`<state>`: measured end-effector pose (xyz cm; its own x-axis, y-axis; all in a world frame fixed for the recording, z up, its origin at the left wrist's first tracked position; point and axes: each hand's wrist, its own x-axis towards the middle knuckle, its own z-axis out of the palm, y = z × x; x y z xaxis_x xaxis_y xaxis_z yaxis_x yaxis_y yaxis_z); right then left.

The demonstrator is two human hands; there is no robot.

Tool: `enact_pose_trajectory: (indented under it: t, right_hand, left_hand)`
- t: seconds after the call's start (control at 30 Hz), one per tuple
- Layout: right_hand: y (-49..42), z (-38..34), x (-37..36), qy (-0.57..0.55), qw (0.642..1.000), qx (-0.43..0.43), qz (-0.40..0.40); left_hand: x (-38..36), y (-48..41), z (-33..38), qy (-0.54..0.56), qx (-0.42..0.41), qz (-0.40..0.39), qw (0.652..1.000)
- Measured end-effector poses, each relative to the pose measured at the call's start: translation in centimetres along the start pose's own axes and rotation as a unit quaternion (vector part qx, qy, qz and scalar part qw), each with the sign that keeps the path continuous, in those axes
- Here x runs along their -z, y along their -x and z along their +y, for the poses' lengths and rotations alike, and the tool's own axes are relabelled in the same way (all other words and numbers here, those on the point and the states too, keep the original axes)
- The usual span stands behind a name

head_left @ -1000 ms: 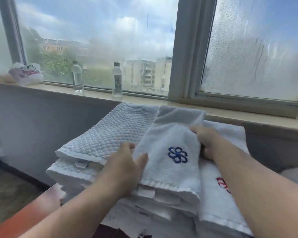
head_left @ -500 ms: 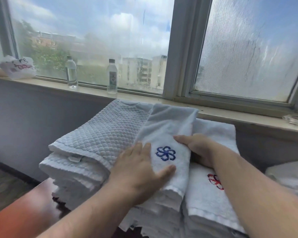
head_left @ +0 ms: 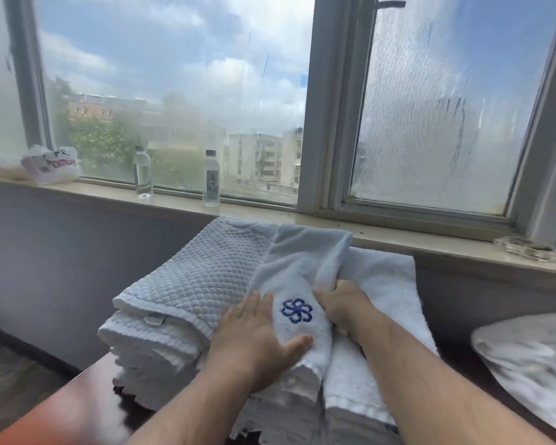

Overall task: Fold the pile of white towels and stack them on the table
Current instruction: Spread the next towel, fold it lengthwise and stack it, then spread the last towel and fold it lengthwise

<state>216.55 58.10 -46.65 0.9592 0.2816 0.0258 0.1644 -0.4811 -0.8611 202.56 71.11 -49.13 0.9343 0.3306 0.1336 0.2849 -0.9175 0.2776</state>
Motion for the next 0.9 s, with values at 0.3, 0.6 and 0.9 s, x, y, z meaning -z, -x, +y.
enact_pose_trajectory:
  t: [0.3, 0.6, 0.9]
  right_hand:
    - [7.9, 1.8, 5.1, -0.121, 0.992, 0.011, -0.042]
    - [16.0, 9.2, 13.2, -0.270, 0.959, 0.015, 0.086]
    - [21.3, 24.2, 20.5, -0.175, 0.935, -0.067, 0.300]
  left_hand:
    - [1.2, 4.1, 2.3, 0.007, -0.019, 0.010, 1.000]
    - [2.0, 11.6, 10.3, 0.157, -0.155, 0.083, 0.972]
    - [-6.5, 13.9, 22.3, 0.252, -0.266, 0.056, 0.929]
